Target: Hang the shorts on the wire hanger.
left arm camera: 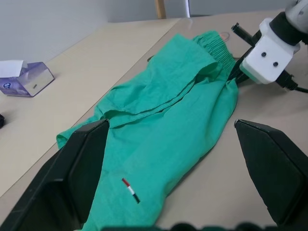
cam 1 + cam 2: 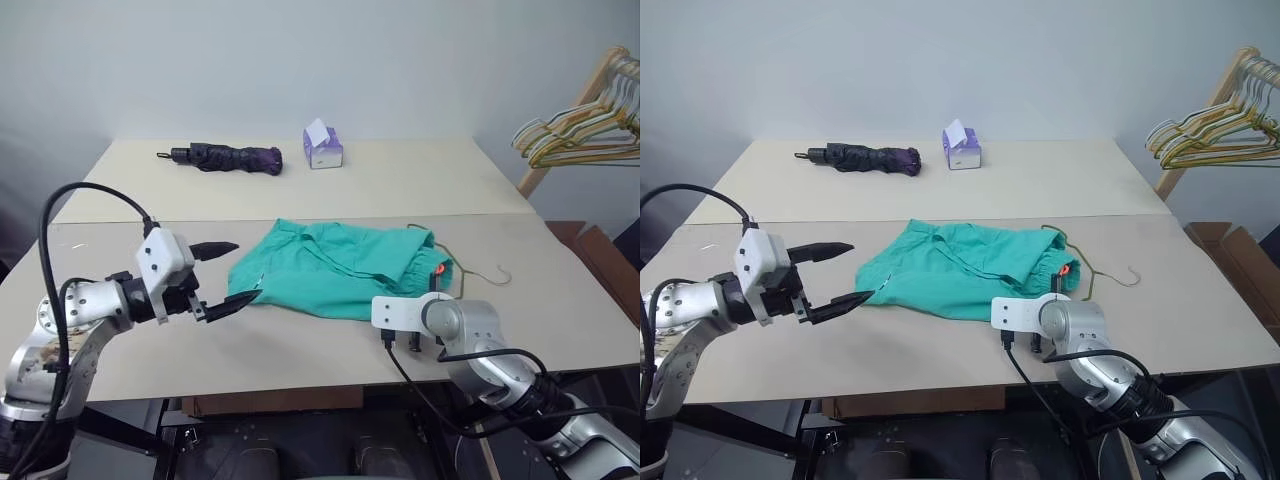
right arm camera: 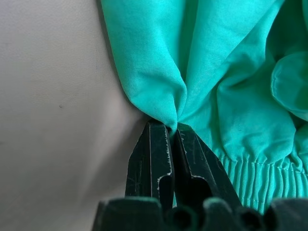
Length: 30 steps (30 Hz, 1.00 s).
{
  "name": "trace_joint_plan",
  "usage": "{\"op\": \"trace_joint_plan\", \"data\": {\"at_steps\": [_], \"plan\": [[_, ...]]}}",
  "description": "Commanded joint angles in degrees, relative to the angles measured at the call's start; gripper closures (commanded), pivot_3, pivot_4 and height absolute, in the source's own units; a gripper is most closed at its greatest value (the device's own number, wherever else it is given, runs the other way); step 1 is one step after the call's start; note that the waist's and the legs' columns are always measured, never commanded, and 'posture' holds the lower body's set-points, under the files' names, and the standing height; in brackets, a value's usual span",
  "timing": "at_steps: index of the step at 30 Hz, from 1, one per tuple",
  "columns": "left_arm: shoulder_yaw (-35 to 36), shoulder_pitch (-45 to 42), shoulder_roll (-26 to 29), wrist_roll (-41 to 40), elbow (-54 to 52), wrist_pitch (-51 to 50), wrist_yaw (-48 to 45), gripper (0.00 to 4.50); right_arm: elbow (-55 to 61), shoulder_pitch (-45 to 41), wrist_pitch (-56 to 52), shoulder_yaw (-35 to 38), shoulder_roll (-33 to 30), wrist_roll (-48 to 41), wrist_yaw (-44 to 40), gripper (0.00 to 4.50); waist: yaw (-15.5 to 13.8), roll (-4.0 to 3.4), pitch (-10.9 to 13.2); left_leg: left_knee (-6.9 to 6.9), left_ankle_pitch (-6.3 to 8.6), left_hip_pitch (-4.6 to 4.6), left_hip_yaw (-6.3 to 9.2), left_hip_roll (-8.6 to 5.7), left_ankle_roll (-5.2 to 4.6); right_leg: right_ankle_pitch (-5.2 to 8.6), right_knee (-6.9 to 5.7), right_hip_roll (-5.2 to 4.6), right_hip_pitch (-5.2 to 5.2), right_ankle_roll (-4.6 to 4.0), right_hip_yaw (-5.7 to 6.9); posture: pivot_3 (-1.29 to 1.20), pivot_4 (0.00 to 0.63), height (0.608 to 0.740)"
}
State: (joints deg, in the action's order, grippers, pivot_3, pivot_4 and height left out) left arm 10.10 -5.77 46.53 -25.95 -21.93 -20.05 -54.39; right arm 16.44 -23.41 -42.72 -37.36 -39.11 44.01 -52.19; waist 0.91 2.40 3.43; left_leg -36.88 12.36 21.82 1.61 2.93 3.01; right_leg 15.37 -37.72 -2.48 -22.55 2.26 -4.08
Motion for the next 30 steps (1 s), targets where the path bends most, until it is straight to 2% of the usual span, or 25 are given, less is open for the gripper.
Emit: {"op": "trace_joint_plan", "data": {"at_steps": [1,4,7,13,17,21,27,28,30], "plan": [[-5.5,-0.6,2.3,10.9,4.5,8.0,0.3,0.00,0.9,-0.7,4.0,4.4,-1.3,-1.7,0.2,4.49,0.0,-0.01,0.0,0.01,0.00,0.00,0.00,0.00,0.00,0.00,0.00,0.00,-0.01,0.00,0.00,0.02,0.022,0.740],[-12.9,-3.2,4.2,23.1,12.7,18.3,1.0,0.00,1.4,-0.9,7.4,6.6,-2.7,-3.1,-0.2,4.49,-0.1,-0.03,0.0,0.01,0.00,0.02,0.00,-0.01,0.00,0.00,0.01,0.00,-0.02,0.00,0.00,0.01,0.018,0.740],[-19.2,-8.5,3.4,33.6,23.0,26.7,4.5,0.00,1.4,-1.1,9.6,8.4,-3.5,-3.9,-0.4,4.49,-0.2,-0.03,0.0,0.02,0.00,0.05,0.00,-0.01,0.00,0.00,0.04,0.00,-0.03,0.00,0.02,-0.01,0.014,0.740],[-27.0,-20.1,-4.9,42.4,40.8,31.7,9.1,0.00,3.1,-0.1,10.9,10.6,-3.4,-4.7,-1.1,4.49,-0.3,-0.08,-0.1,-0.01,0.00,0.19,-0.01,-0.02,-0.01,-0.21,0.04,0.00,-0.09,-0.34,0.04,-0.04,0.005,0.740],[-30.6,-25.9,-9.6,47.6,51.0,35.2,13.2,0.89,4.5,0.6,10.5,11.5,-3.2,-4.9,-1.9,4.50,0.0,-0.34,-0.4,-0.04,0.00,0.08,0.01,-0.05,-0.01,-0.14,0.04,-0.01,0.03,-0.19,0.04,-0.05,0.001,0.740],[-31.7,-30.0,-12.4,49.2,58.7,38.5,15.8,2.25,5.2,1.0,10.9,12.4,-3.7,-5.0,-2.4,4.50,0.2,-0.61,-0.6,-0.04,0.01,0.00,0.02,-0.05,-0.03,-0.08,0.04,0.00,0.10,-0.09,0.04,-0.07,0.000,0.740],[-31.0,-33.5,-11.6,49.4,64.4,42.8,16.5,4.23,4.6,0.7,14.3,14.4,-4.6,-6.8,-2.3,4.50,1.3,-0.62,-0.6,-0.03,0.02,0.04,0.04,-0.05,-0.04,0.00,0.05,0.00,0.08,0.05,0.04,-0.07,0.006,0.740],[-30.8,-33.5,-10.4,48.9,64.3,44.6,15.5,4.48,4.2,0.6,17.2,15.3,-5.4,-8.4,-2.2,4.50,1.5,-0.62,-0.6,-0.03,0.02,0.04,0.04,-0.05,-0.04,0.00,0.05,0.00,0.08,0.05,0.04,-0.07,0.006,0.740],[-29.7,-32.5,-7.6,45.7,61.7,47.3,10.4,4.48,3.7,0.4,23.3,17.5,-7.3,-12.9,-2.9,4.50,1.9,-0.62,-0.6,-0.02,0.03,0.08,0.05,-0.05,-0.05,0.00,0.05,0.00,0.03,0.05,0.04,-0.07,0.006,0.740]]}}
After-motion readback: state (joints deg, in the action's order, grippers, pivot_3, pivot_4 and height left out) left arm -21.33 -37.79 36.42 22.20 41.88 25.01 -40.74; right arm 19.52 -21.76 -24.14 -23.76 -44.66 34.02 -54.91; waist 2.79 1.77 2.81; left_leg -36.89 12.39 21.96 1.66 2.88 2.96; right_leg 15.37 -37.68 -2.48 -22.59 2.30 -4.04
